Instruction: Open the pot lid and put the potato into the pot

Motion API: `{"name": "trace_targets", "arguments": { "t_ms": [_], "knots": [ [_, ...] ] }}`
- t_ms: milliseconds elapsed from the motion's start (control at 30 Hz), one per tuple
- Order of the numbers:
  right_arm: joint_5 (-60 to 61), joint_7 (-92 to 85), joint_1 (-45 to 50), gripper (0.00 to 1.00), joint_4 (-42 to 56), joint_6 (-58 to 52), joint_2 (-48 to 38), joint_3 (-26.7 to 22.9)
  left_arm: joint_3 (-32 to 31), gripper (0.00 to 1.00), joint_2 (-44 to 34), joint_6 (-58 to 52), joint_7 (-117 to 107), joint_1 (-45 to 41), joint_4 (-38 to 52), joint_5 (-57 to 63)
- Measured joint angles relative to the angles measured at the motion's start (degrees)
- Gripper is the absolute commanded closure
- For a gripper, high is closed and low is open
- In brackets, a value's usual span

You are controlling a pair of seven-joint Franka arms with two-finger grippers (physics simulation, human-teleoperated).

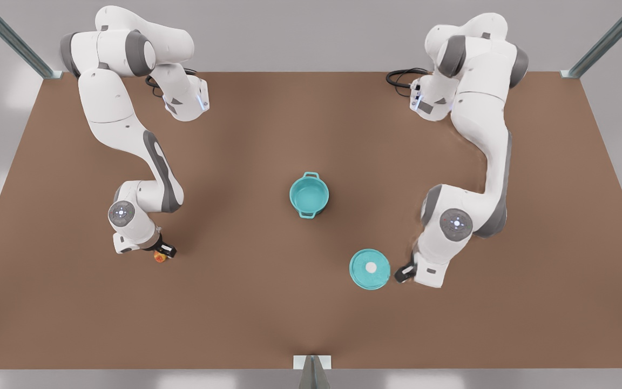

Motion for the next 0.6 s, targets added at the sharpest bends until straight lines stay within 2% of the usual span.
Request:
{"name": "trace_targets", "arguments": {
  "t_ms": [67,100,200,333,600],
  "knots": [
    [0.0,0.0,0.0,0.26,0.0,0.0,0.1,0.0,0.5,0.0,-14.8,-4.5,5.2,5.9,-13.8,-2.8],
    [0.0,0.1,0.0,0.27,0.0,0.0,0.1,0.0,0.5,0.0,-17.1,-7.2,7.7,6.9,-13.2,-3.4],
    [0.0,0.1,0.0,0.35,0.0,0.0,0.1,0.0,0.6,0.0,-18.9,-16.8,14.6,8.4,-8.5,-4.4],
    [0.1,0.1,0.0,0.45,0.0,0.0,0.1,-0.1,0.4,0.0,-18.9,-24.7,21.9,8.5,-8.4,-5.3],
    [0.3,0.0,0.0,0.45,0.4,-2.1,-2.4,-0.2,0.2,0.0,-18.9,-30.2,31.6,8.3,-9.3,-5.3]
  ]
}}
